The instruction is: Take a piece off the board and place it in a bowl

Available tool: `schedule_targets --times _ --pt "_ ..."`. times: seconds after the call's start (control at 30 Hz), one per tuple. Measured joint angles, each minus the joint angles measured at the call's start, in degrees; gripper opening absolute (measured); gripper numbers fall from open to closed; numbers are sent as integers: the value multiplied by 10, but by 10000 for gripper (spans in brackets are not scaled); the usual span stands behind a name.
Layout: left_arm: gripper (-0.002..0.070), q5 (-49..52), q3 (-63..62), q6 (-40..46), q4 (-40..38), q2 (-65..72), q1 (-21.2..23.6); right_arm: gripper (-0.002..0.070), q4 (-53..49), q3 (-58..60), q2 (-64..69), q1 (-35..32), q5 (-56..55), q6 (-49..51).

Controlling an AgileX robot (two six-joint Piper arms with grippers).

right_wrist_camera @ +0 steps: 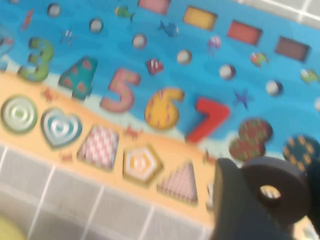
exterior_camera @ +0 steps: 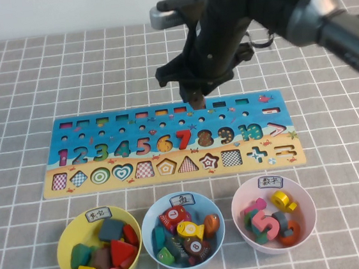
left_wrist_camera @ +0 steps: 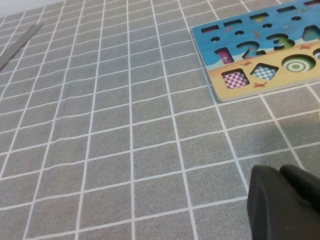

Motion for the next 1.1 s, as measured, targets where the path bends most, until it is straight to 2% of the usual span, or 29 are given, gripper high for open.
schedule_targets --times 0.3,0.7,1.1 --pt "-1 0 0 0 0 0 0 250 -13 185 -150 0 0 12" --pt "-1 0 0 0 0 0 0 249 -40 441 -320 1 -19 96" --pt "-1 0 0 0 0 0 0 249 -44 628 -404 69 -96 201"
